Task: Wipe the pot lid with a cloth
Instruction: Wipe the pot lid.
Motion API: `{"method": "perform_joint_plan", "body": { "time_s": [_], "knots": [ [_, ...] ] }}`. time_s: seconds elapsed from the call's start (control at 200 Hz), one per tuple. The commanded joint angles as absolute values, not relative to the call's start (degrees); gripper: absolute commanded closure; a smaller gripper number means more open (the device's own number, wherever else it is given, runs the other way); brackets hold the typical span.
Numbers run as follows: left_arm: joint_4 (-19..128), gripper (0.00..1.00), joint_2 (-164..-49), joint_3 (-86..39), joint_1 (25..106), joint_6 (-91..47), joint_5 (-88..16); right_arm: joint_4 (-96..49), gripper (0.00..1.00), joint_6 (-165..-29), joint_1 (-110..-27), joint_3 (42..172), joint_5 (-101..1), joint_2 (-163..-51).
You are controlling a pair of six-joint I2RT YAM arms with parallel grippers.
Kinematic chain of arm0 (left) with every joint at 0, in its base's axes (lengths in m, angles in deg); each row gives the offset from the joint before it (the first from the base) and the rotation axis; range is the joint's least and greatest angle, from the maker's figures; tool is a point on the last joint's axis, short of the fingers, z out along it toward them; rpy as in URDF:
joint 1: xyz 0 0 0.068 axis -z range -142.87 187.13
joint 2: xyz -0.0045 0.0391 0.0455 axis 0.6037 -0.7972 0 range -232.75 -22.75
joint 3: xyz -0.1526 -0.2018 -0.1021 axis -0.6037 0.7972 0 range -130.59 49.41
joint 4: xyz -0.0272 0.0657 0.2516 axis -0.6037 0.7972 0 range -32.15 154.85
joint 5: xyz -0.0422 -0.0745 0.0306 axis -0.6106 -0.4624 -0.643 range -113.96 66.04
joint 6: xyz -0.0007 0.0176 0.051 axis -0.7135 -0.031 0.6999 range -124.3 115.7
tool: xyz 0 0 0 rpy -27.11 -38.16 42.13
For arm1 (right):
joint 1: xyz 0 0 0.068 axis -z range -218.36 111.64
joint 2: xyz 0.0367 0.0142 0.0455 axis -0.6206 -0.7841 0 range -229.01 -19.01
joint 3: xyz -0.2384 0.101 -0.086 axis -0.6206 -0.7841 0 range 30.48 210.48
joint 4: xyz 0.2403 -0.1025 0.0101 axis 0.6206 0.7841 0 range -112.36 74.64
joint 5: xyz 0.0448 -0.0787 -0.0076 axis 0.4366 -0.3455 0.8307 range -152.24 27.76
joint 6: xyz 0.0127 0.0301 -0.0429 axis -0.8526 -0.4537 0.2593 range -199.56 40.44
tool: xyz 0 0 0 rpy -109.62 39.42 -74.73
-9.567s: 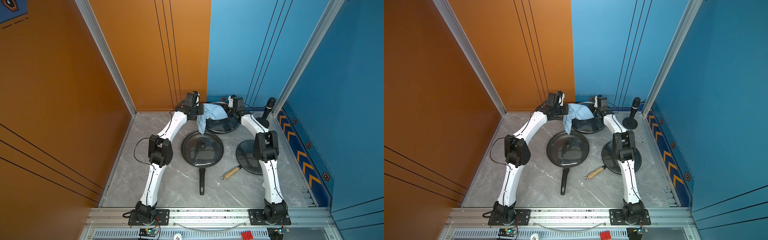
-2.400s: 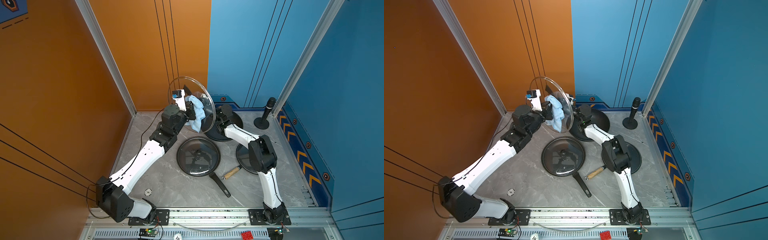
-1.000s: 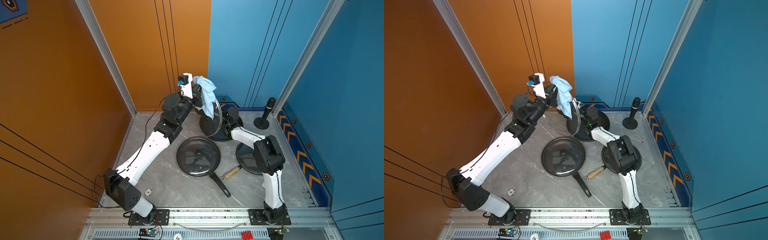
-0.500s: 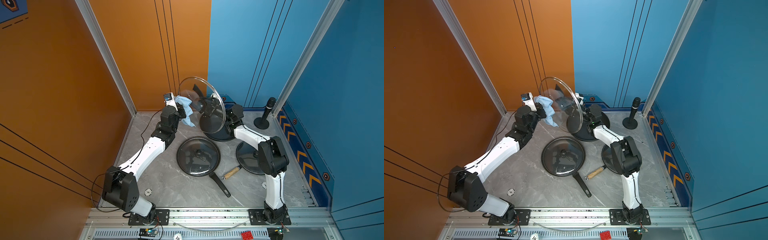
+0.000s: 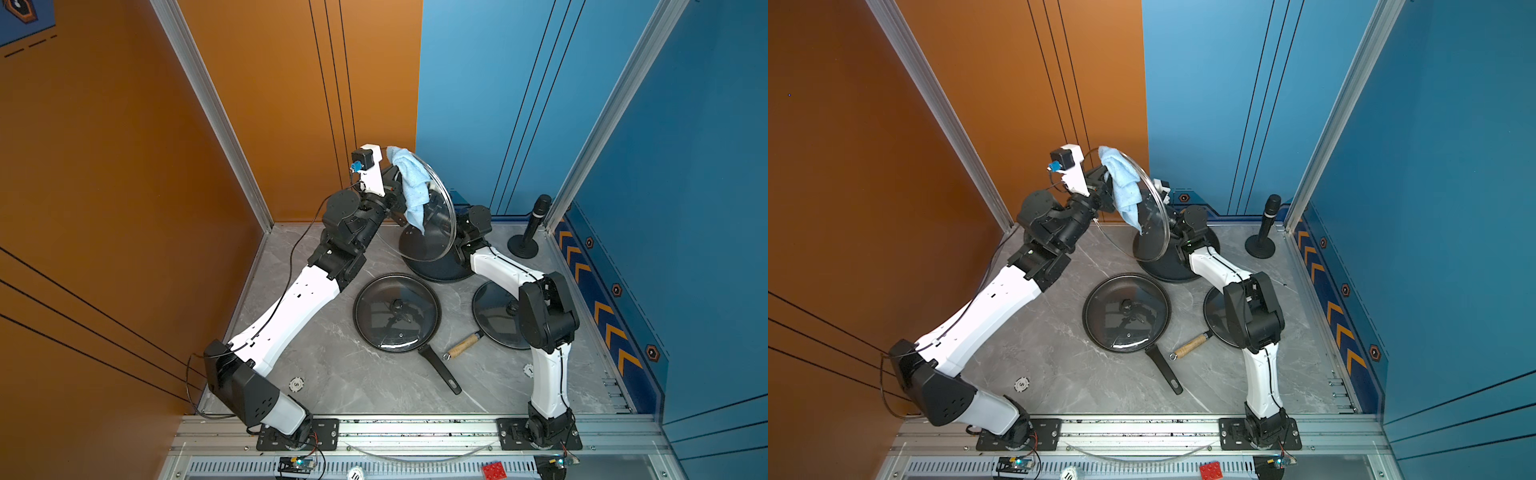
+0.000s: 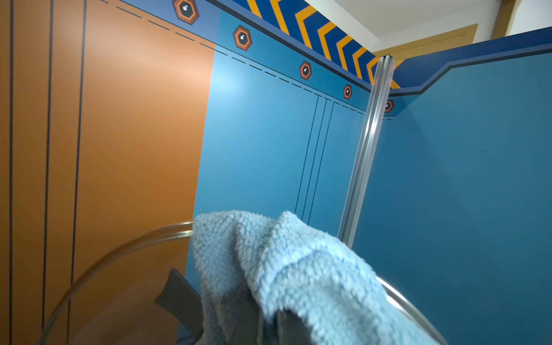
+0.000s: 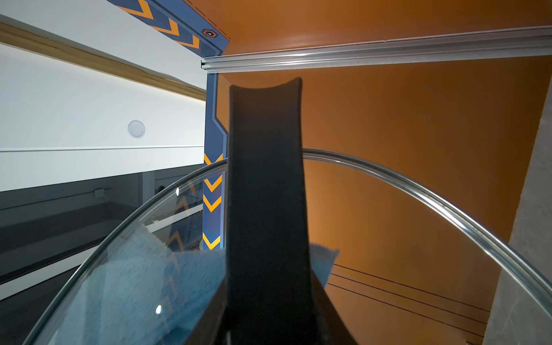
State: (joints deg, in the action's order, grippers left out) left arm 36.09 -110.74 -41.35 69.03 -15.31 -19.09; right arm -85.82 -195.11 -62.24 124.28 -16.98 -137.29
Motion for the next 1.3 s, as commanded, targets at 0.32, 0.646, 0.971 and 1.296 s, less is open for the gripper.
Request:
{"method": "perform_joint_plan", "body": {
  "time_s": [0.32,0.646,0.971,1.296],
  "knots": [
    [46.34,1.0,-112.54,-24.78,58.3,-35.87,0.5,-90.02,0.95,-190.11,-62.11,121.48,-15.42,-128.82],
    [48.01,1.0,-110.02,-27.2,65.05,-33.58,-7.14,-89.45,0.95,-190.19,-60.44,122.85,-17.22,-130.8],
    [42.08,1.0,-112.22,-39.27,74.8,-23.97,-29.29,-89.79,0.95,-193.95,-60.52,132.24,-18.77,-139.96],
    [44.24,1.0,-121.33,-37.16,76.71,-31.49,-37.77,-93.45,0.95,-195.91,-59.67,135.74,-20.01,-140.2]
  ]
}}
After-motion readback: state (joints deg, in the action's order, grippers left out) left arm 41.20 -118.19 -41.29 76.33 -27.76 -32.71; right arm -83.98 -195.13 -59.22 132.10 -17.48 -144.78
